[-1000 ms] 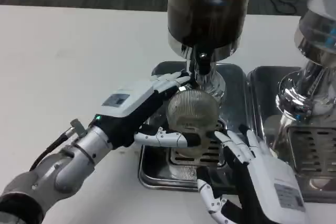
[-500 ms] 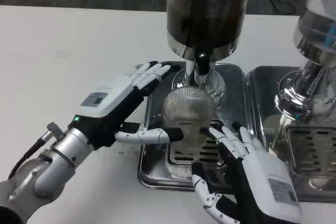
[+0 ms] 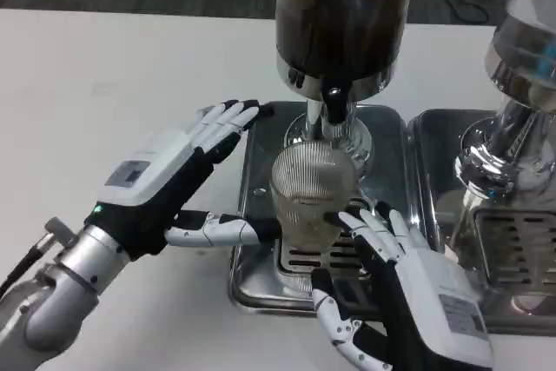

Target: Grasp the cup under the faucet to collect the drink, then remove the cup.

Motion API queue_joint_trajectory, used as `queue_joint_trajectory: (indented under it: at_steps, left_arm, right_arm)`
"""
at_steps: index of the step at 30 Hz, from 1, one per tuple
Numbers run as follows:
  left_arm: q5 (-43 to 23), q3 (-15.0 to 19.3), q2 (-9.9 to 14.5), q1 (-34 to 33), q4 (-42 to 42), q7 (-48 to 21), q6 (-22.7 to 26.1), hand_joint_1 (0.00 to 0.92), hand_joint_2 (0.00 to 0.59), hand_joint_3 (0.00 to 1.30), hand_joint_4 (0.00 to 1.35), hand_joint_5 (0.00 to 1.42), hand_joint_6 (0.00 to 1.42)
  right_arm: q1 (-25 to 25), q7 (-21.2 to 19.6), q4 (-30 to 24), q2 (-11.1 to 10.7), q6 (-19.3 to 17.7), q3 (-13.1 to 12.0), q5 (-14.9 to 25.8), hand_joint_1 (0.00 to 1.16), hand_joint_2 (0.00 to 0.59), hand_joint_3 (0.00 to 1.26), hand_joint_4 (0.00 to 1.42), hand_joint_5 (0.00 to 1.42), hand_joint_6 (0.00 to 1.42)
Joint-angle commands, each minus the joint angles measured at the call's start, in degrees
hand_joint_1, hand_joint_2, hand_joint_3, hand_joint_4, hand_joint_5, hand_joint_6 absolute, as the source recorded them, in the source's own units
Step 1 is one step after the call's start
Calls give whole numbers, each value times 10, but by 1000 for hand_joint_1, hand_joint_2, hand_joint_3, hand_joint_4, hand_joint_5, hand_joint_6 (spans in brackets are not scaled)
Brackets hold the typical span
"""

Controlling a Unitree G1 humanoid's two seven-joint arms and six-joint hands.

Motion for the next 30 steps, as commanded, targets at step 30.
queue_joint_trajectory:
  at_steps: [30]
  left_arm:
    - [-522,194,18,79,-239,-360,-10,0,63,314,256,298,243]
  right_arm:
    - [-27,-15,1,10,15,-59,5,343,491,197,80,0,0]
